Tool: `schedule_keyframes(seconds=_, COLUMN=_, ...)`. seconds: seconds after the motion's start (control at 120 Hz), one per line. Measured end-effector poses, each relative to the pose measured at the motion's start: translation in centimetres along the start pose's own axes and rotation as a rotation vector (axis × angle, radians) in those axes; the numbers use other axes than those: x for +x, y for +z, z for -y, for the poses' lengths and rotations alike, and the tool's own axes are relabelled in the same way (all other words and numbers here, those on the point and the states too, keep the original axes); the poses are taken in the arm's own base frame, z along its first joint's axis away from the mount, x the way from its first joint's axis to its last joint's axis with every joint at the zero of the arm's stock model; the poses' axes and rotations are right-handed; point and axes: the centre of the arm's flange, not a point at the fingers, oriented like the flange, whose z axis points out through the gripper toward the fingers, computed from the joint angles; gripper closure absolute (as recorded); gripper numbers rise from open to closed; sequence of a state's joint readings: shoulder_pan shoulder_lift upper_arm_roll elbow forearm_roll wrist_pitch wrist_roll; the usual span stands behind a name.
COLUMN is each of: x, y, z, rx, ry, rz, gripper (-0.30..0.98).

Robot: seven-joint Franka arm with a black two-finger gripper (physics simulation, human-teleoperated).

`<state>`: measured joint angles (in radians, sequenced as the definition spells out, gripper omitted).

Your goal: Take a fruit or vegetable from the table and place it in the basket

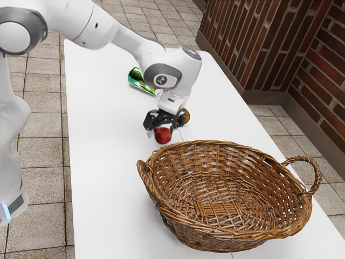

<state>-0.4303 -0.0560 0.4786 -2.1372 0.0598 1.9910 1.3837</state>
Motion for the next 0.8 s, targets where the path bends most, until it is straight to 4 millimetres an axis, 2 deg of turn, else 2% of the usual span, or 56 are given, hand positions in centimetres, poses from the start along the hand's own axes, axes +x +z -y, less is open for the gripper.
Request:
schedule_keyframes(seconds=0.158, x=0.5, y=0.0, z=0.0, rx=0.004, ry=0.005, rz=0.0, gripper=0.14)
schedule_keyframes(seconds=0.333, x=0.6, y=0.0, z=0.0, rx=0.007, ry=-0.002, rz=-0.001, gripper=0.3)
schedule_keyframes(seconds=0.542, x=0.6, y=-0.8, z=0.2, rx=0.025, ry=-0.013, rz=-0.007, gripper=0.34)
schedule_keyframes(seconds=0.6, x=0.6, y=-2.7, z=0.5, rx=0.055, ry=-0.016, rz=-0.017, gripper=0.35)
schedule_keyframes(seconds=0.683, x=0.6, y=-6.6, z=1.1, rx=0.108, ry=-0.019, rz=-0.033, gripper=0.35)
schedule_keyframes(seconds=0.8, x=0.2, y=-14.3, z=1.4, rx=0.209, ry=-0.022, rz=-0.061, gripper=0.34)
